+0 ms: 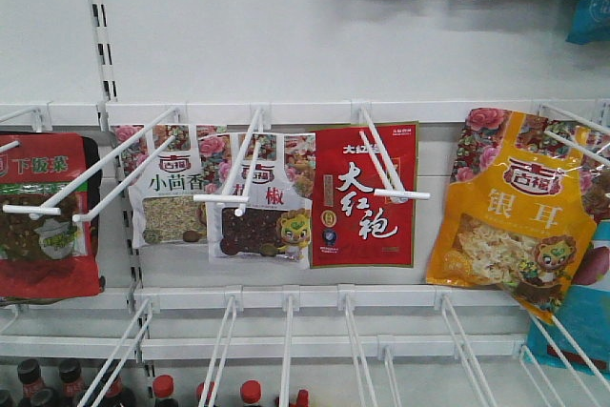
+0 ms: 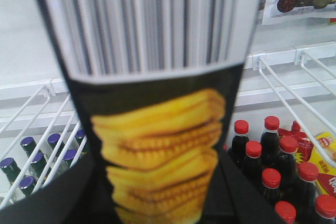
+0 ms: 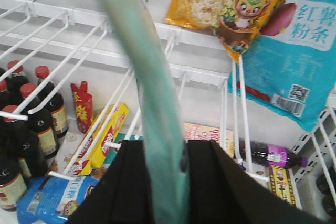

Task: Pick snacks and fruit into basket
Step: 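Pull the mint-green bag off the hook toward the robot, then drive away from the shelf holding the bag and snack box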

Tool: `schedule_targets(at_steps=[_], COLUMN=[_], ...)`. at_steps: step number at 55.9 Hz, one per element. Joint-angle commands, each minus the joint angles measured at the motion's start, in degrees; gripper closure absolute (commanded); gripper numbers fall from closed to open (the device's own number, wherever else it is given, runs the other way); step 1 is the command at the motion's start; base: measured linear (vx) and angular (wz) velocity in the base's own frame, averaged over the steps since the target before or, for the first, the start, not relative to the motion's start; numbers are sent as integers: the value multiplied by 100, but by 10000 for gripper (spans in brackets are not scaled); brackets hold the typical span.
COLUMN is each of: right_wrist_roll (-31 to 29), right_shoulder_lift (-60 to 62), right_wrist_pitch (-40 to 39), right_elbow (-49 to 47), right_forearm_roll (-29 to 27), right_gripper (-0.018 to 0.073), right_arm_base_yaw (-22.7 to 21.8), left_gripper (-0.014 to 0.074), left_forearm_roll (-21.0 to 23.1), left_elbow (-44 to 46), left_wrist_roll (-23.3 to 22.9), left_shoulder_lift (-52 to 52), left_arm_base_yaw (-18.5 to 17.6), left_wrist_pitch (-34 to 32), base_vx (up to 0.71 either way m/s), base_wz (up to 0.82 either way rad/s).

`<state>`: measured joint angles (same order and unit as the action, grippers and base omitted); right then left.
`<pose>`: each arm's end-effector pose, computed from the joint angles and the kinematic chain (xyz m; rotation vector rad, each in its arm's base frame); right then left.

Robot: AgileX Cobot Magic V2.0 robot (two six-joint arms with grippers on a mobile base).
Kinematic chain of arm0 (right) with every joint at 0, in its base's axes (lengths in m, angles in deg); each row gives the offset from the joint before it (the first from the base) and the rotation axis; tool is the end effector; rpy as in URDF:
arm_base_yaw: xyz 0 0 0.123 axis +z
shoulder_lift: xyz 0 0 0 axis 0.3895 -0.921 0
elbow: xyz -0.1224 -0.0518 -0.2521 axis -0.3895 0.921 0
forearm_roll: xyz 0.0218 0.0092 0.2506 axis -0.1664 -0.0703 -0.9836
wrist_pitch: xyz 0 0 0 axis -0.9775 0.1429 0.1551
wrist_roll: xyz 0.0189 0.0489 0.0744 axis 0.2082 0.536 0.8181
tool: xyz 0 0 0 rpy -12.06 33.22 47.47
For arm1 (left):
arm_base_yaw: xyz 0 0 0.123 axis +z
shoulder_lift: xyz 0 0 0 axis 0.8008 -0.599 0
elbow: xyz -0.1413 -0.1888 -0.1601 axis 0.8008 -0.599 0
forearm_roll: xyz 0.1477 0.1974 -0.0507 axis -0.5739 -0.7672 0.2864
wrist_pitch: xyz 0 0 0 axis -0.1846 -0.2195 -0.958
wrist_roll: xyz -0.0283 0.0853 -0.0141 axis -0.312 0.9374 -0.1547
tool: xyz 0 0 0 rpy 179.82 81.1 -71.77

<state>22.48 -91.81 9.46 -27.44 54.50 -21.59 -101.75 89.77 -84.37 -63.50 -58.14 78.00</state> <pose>0.0720 0.0063 0.3154 -0.1791 1.9612 -0.0171 0.0834 0.0009 0.3048 0.0645 1.8067 0.0580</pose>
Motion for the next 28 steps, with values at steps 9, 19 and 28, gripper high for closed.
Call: schedule_targets(at_steps=[9, 19, 28], right_wrist_roll=[367, 359, 359], right_shoulder_lift=[-34, -34, -34], right_wrist_pitch=[-556, -562, -562], right_elbow=[-165, -165, -165], right_forearm_roll=[133, 150, 144], right_gripper=[568, 568, 568], right_arm_base_yaw=[13, 13, 13], left_gripper=[469, 469, 469], left_forearm_roll=[-33, -33, -33], left_elbow=[220, 220, 220], left_wrist_roll=[-28, -28, -28], left_shoulder_lift=[-33, -33, -33], left_arm_base_yaw=[-2, -2, -2], left_wrist_pitch=[-594, -594, -594], base_vx=[0, 0, 0], base_wz=[0, 0, 0])
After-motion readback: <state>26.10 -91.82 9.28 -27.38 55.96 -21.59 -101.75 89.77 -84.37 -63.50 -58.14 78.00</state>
